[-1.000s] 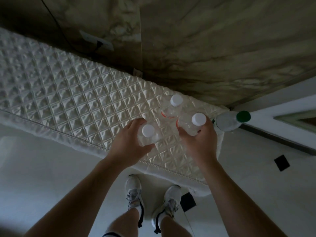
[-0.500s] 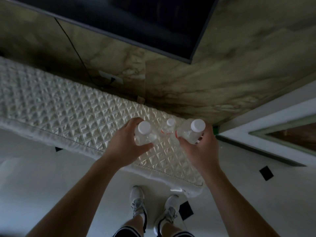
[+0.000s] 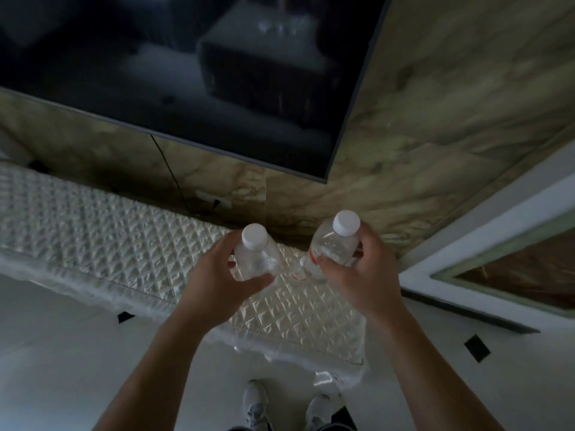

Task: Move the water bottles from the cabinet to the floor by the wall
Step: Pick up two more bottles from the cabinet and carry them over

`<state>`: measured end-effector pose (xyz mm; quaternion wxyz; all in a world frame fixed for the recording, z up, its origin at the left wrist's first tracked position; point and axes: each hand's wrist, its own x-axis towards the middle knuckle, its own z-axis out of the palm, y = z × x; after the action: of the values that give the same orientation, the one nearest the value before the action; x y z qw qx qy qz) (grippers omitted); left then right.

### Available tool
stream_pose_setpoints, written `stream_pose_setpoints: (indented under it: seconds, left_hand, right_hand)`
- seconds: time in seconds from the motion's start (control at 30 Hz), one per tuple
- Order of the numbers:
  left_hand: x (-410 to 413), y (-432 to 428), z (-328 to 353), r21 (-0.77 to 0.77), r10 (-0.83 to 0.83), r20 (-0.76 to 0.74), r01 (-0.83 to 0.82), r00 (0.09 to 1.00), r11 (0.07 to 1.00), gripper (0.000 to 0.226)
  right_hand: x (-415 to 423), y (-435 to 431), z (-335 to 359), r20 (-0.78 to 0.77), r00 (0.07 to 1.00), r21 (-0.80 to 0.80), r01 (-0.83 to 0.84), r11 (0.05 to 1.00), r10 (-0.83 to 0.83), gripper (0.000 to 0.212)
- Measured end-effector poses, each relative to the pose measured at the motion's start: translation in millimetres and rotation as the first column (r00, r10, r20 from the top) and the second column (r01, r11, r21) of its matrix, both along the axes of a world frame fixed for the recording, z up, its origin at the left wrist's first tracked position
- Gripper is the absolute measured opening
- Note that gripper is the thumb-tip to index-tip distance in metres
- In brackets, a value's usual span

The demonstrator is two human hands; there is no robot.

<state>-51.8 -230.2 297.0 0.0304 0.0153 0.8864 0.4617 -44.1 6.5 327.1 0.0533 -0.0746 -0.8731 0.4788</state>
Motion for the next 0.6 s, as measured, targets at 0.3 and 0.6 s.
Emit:
stream_pose_setpoints:
  seconds: [0.3,0.6]
  left_hand:
    - [15,6,68,0.041,0.021,-0.037,-0.019,0.999,0.999,0.071]
    - [44,31,105,0.064,0.108,-0.108,-0.101,0.988,0.993,0.064]
  right_hand:
    - [17,4,63,-0.014,0.997,-0.050,-0.072,0.996,0.072,0.060]
    - [27,32,99,-0.094,0.974,-0.045,-0.209,0.977,0.204,0.056]
